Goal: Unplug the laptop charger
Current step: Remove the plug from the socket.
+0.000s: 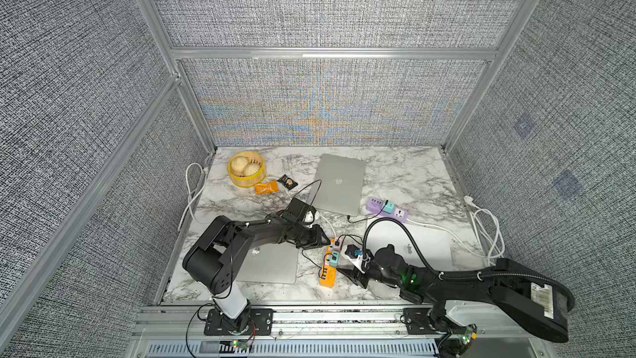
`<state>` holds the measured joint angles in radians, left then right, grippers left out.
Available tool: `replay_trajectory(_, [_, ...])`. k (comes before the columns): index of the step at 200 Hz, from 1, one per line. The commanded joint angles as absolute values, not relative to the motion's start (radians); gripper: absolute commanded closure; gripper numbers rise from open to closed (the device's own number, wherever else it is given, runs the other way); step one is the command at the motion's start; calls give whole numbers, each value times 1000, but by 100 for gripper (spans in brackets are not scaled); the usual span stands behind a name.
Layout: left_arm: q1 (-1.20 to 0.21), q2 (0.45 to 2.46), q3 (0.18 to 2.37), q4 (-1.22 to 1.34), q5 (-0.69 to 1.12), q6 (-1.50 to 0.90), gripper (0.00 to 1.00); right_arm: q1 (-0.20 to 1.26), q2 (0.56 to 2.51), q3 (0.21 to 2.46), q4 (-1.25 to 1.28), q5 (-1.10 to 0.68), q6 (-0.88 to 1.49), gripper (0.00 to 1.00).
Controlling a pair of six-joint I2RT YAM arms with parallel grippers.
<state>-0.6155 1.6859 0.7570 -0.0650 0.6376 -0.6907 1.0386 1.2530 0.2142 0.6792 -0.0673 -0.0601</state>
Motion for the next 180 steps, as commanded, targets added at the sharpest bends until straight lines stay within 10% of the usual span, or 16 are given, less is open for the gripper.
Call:
replay_trajectory(1, [-619, 1694, 763, -40, 640, -698, 64, 1032, 1262, 221, 724, -82, -58, 45])
replay_trajectory(180, [-627, 1720, 759, -79, 592, -695, 76, 1008, 1354, 266, 757, -146, -75, 45])
